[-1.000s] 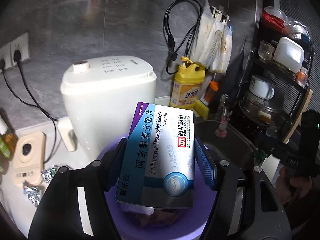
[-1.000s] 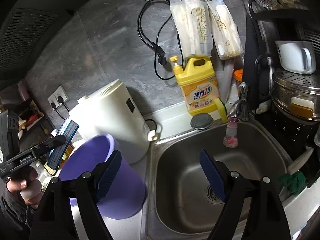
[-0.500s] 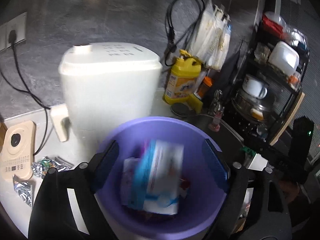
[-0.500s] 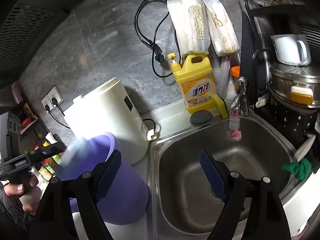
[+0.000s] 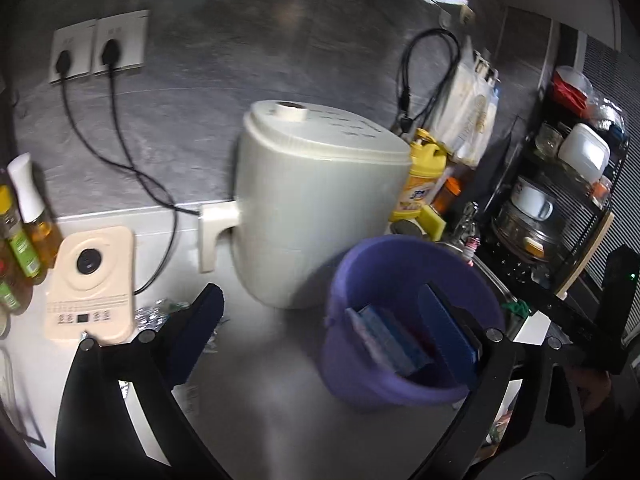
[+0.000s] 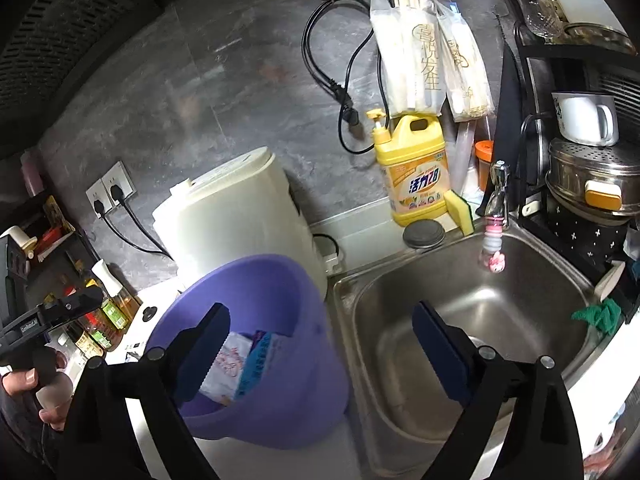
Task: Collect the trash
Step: 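Return both tools over the foil wrappers and white blister pack, then grasp the foil wrapper with the left gripper while the right grasps the blister pack, then carry both pieces over the bucket and open both grippers to drop them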
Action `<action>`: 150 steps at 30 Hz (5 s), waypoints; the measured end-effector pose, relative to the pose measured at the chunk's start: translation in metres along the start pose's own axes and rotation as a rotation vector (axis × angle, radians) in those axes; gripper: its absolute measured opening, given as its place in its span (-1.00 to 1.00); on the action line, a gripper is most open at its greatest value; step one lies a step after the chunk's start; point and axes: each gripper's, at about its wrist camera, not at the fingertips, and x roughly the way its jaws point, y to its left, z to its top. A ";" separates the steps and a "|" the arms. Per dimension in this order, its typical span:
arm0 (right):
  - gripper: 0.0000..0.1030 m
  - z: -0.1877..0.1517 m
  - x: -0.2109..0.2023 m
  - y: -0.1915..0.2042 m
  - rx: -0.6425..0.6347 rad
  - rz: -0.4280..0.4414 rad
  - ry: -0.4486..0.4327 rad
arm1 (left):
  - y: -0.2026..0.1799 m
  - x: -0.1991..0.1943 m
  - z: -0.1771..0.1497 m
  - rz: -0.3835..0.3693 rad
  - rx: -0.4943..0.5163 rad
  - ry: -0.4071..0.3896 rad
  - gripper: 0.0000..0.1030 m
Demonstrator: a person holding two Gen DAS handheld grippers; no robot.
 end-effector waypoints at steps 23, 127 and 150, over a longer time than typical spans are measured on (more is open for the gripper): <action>0.86 -0.035 0.000 0.163 -0.112 0.036 -0.024 | 0.148 -0.064 -0.039 0.043 -0.084 -0.003 0.88; -0.41 -0.014 0.043 0.221 -0.363 0.383 0.149 | 0.112 -0.095 -0.045 0.208 -0.249 -0.162 -0.65; -0.39 0.032 0.031 0.085 -0.301 0.294 0.112 | -0.004 -0.024 -0.032 0.127 -0.190 -0.139 -0.65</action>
